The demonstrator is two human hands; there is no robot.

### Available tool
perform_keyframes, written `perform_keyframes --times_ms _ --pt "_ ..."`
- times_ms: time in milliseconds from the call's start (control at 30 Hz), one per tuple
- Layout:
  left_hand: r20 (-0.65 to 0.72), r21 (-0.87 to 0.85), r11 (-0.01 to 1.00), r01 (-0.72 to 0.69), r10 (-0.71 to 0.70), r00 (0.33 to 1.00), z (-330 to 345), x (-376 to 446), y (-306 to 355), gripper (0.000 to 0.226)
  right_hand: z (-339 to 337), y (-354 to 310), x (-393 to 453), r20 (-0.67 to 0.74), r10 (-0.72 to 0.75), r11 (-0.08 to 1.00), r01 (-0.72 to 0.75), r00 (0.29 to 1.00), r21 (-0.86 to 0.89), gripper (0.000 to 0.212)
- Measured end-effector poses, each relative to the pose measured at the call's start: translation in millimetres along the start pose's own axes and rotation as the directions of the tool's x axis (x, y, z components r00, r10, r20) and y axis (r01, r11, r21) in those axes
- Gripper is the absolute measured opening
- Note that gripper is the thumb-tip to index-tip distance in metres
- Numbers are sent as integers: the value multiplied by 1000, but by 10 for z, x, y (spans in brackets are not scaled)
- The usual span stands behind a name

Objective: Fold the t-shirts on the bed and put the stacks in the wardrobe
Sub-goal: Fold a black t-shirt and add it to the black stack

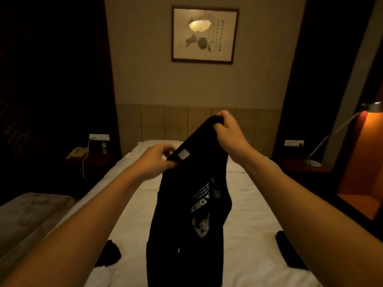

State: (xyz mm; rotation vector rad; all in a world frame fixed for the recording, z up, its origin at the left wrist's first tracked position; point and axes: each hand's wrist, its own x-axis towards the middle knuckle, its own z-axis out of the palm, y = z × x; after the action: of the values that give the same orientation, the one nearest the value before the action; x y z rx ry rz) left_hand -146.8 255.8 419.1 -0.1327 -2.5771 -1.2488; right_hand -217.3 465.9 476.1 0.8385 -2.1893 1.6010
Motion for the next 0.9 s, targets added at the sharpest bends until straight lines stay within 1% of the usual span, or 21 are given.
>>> perform_keyframes --times_ms 33,67,100,133,167,233,267,300,367,400,433,467,500,533,600,633,700,733,800,833,900 --pt "-4 26 999 47 -47 999 80 -33 -68 18 -125 20 10 -20 37 999 -36 999 21 14" --pt "-34 57 993 101 -99 994 165 -64 -103 11 -249 48 14 -5 65 998 -65 998 13 16" --pt "-84 128 980 153 -143 986 240 -86 -125 7 -358 79 5 32 81 997 -81 996 -15 19" --pt "-131 225 956 186 -160 978 305 -90 -140 8 -447 116 -12 61 90 995 -88 994 -42 22" --pt "-145 332 919 213 -173 974 355 -101 -141 8 -532 153 -35 62 92 995 -88 994 -56 24" --pt "-136 461 845 270 -234 963 444 -141 -139 7 -705 230 -99 -29 92 994 -93 995 -48 29" --pt "-134 451 842 297 -265 955 471 -148 -152 8 -817 272 -122 -99 94 994 -98 991 -39 33" --pt "-130 370 871 324 -297 946 484 -148 -156 9 -937 322 -136 -147 91 994 -99 985 -46 37" --pt "-94 25 939 344 -341 936 472 -166 -46 12 -1174 441 -159 -135 85 987 -102 987 -125 40" --pt "-46 -159 921 357 -368 929 468 -170 73 15 -1278 497 -176 -109 91 982 -107 990 -158 41" --pt "12 -301 878 372 -387 922 461 -169 195 19 -1366 549 -193 -95 110 978 -125 989 -166 40" --pt "53 -373 851 369 -377 925 456 -159 299 23 -1443 583 -217 -86 140 978 -151 986 -147 39" --pt "66 -391 850 354 -358 931 457 -141 369 25 -1508 599 -249 -67 180 976 -186 981 -112 36" --pt "51 -384 861 334 -342 938 463 -133 425 27 -1560 611 -293 -35 218 973 -220 975 -77 34" --pt "-34 -379 876 298 -336 941 489 -121 503 29 -1645 632 -377 34 247 968 -245 968 -54 30" --pt "-72 -394 875 281 -335 940 506 -113 519 29 -1673 643 -419 60 237 969 -232 970 -88 27" --pt "-158 -386 892 234 -314 936 546 -120 566 29 -1730 648 -503 109 193 960 -165 975 -226 16" --pt "-209 -351 913 206 -291 934 562 -130 583 29 -1751 627 -558 143 178 954 -135 974 -267 14" --pt "-294 -235 964 128 -196 936 568 -174 596 29 -1799 537 -667 205 183 961 -131 962 -243 24" --pt "-311 -178 981 76 -130 942 552 -210 600 30 -1823 474 -725 226 186 968 -139 956 -209 27" --pt "-285 -59 998 -29 11 959 450 -311 650 31 -1894 351 -832 255 181 976 -141 950 -166 28"
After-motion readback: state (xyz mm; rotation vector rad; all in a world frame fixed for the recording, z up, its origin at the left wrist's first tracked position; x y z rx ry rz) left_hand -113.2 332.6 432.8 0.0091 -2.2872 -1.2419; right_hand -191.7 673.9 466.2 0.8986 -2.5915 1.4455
